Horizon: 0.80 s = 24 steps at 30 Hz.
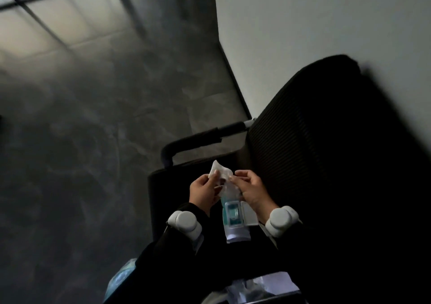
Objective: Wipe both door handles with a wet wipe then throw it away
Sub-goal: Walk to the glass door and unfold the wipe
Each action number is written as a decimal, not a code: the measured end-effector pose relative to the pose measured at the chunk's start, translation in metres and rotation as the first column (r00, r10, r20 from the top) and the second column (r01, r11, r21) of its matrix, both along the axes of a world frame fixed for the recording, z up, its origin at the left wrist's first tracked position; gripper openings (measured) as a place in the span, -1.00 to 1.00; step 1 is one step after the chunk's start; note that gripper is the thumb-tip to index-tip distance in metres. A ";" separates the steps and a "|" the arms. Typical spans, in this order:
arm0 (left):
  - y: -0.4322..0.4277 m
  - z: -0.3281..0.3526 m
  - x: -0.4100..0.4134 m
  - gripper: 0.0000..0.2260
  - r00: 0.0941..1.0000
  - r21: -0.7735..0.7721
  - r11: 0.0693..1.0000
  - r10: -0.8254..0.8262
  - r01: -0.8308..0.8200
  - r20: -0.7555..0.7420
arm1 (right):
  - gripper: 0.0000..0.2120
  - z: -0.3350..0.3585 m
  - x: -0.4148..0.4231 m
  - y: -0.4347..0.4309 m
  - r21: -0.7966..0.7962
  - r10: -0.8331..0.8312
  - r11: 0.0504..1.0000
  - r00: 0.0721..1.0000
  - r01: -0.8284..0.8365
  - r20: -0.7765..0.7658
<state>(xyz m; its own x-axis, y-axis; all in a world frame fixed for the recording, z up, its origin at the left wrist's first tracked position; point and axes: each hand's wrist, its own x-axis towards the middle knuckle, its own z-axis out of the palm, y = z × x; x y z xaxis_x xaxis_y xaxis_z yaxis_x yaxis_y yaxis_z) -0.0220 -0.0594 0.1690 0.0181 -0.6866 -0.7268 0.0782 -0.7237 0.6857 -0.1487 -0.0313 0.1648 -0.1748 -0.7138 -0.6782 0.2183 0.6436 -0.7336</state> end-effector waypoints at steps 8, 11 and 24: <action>-0.012 0.120 0.000 -0.74 0.979 -0.092 0.996 0.003 -0.022 -0.203 | -0.81 0.112 -0.002 -0.006 -0.150 0.003 0.989 0.996 0.011 0.092; 0.002 0.177 -0.006 -0.79 0.961 -0.086 0.992 -0.113 0.094 -0.254 | -0.82 0.173 -0.012 0.014 -0.236 -0.054 0.969 0.997 0.066 0.057; 0.146 0.383 -0.077 -0.79 0.664 -0.326 0.780 -0.626 0.535 -0.409 | -0.92 0.374 -0.075 0.244 -0.496 -0.312 0.840 0.944 0.220 -0.110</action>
